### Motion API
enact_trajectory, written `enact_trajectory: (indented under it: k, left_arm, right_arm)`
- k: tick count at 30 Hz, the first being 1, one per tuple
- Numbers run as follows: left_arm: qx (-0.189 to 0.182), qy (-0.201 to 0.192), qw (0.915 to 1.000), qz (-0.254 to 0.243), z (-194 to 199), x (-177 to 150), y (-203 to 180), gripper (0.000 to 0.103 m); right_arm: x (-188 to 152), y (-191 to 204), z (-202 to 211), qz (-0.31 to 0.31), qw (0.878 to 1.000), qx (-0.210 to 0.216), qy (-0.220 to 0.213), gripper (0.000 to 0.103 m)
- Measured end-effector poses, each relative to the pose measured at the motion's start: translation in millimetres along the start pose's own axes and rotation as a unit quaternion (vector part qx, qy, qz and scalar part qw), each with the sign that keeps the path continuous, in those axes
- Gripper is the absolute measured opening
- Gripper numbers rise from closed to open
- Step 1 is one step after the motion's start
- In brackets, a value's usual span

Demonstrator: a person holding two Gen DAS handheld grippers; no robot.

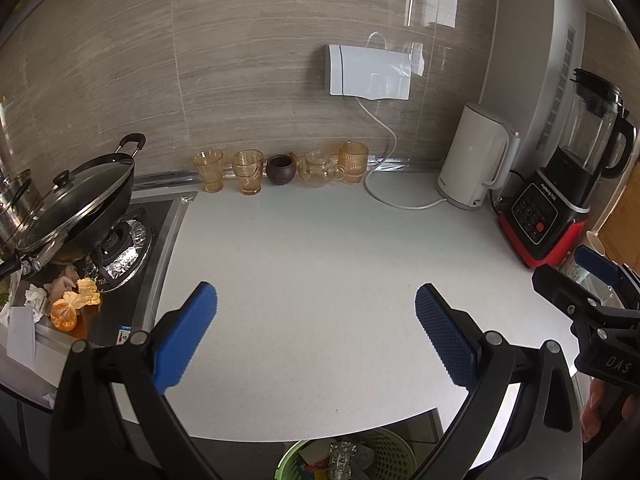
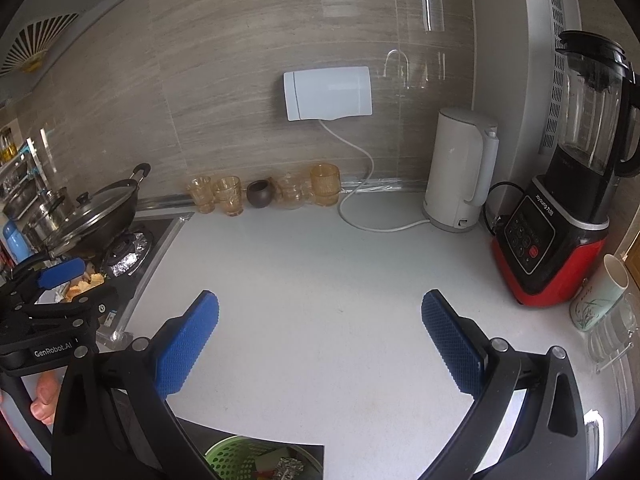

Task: Collect trash

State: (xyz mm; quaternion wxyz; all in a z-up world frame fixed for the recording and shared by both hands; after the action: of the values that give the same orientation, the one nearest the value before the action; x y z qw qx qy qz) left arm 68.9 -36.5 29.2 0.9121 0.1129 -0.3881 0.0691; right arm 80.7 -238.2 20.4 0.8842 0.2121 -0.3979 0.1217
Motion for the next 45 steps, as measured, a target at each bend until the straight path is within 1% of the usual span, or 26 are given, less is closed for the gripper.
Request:
enact_trajectory:
  k: [7, 17, 45]
  left_arm:
    - [-0.002, -0.001, 1.0, -0.002, 2.6, -0.7, -2.0, 0.095]
    - [0.012, 0.0, 0.9999, -0.006, 3.3, -2.4, -3.5, 0.095]
    - [0.009, -0.008, 0.9999, -0.005, 6.3, -1.7, -3.0, 0.095]
  right_arm:
    - [-1.6, 0.5, 3.4, -0.001, 1.0, -0.002, -0.002, 0.101]
    - [-5.7, 0.0, 5.0, -0.004, 1.0, -0.003, 0.0, 0.101]
    - [-6.4, 3.8, 3.7, -0.003, 1.0, -0.002, 0.002, 0.101]
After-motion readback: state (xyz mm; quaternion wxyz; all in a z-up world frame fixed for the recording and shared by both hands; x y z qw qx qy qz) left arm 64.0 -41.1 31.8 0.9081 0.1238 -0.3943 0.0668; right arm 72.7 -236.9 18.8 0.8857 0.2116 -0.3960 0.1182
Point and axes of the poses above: each gripper's, at about its wrist camera, not at the fingertips, and z roughly against the way its jaws point, y to its left, x to its top, the point moved 3 cm from there along -z, roughly the way its jaws point, and after that the axes turned 15 degrees about x, right-handed, at the moved point
